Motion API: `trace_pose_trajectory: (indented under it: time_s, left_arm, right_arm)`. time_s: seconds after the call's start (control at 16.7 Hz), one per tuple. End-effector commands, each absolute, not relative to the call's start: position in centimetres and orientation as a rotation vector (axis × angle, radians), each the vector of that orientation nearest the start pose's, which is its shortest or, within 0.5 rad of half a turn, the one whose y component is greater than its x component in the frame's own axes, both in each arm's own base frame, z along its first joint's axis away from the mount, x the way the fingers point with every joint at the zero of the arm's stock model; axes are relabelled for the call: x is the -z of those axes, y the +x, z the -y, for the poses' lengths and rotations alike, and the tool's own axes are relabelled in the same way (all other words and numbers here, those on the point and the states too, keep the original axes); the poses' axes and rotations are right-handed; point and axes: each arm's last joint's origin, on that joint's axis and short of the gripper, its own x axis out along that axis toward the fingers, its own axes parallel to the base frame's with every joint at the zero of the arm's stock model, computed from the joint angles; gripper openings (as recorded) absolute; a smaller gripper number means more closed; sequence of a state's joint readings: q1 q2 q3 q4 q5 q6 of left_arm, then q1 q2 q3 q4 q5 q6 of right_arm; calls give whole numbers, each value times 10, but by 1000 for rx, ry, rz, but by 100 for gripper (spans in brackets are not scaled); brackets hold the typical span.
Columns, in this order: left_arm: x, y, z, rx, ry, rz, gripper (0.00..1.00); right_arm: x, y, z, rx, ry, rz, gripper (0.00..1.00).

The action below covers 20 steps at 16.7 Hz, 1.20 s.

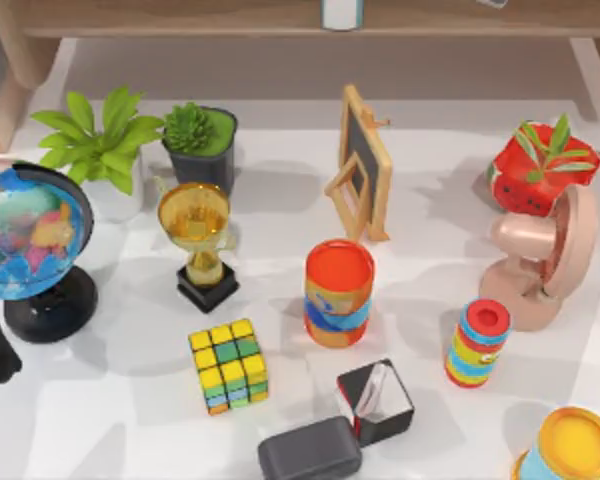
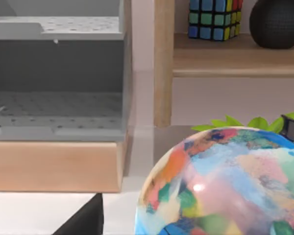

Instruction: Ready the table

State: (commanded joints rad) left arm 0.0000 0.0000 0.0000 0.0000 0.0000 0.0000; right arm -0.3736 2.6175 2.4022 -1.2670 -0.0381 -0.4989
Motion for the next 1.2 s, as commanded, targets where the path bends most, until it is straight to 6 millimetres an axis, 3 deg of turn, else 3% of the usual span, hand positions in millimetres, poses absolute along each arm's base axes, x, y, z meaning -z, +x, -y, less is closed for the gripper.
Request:
trace_pose_trajectory:
  time_s: [0.78,1.2]
  left_arm:
    - [-160,106,1,0,0,0,100]
    - [-160,106,1,0,0,0,100]
  right_arm:
    - [-140,483,180,-114,-106,-1468,2]
    - [-140,483,180,-114,-106,-1468,0]
